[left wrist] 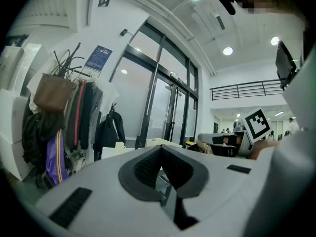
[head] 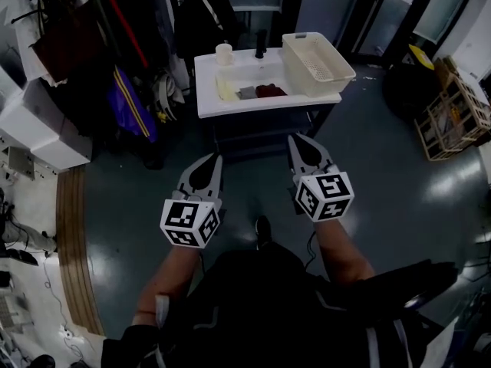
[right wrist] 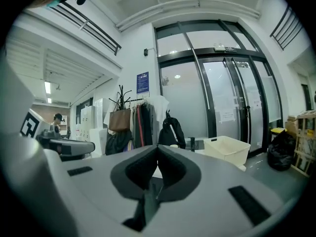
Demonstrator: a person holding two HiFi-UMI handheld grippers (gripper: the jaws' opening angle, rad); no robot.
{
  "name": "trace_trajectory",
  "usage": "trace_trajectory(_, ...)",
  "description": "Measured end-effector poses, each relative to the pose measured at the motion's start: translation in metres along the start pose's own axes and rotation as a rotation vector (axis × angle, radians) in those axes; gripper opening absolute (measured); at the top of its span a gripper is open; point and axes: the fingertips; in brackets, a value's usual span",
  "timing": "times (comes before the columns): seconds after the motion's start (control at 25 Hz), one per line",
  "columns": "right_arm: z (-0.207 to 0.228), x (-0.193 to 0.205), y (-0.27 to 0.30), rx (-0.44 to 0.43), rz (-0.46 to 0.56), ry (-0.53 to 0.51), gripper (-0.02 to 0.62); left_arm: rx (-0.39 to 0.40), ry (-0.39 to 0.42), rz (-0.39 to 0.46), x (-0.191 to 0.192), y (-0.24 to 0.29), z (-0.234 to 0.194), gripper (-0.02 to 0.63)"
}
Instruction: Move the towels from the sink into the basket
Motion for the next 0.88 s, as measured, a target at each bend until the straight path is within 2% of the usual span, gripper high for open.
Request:
trace_trajectory(0.4,0.051,-0.001,0.083,-0.05,-0.029,0.019,0.006,-0.056,-0.019,-0.028,-0.002,0.084,-0.035,0.008)
trace_trajectory(0.6,0.077,-0.003,0.115,-0.07,-0.044,0.04,0.006,-0.128,-0.04,-0.067,0.006,0.115,-0.054,0.008)
trace_trajectory(0.88,0.106,-0.002,0.155,-0.12,-0.044,0.049,0.007,-0.107,-0.013,-0.076,0.009,0.166,-0.051,0.008)
Point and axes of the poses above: the fingertips, and each gripper's own axes: y forward along the fingers, z to its right, x out of its underside, and after that the axes turned 14 degrees about x, right-handed
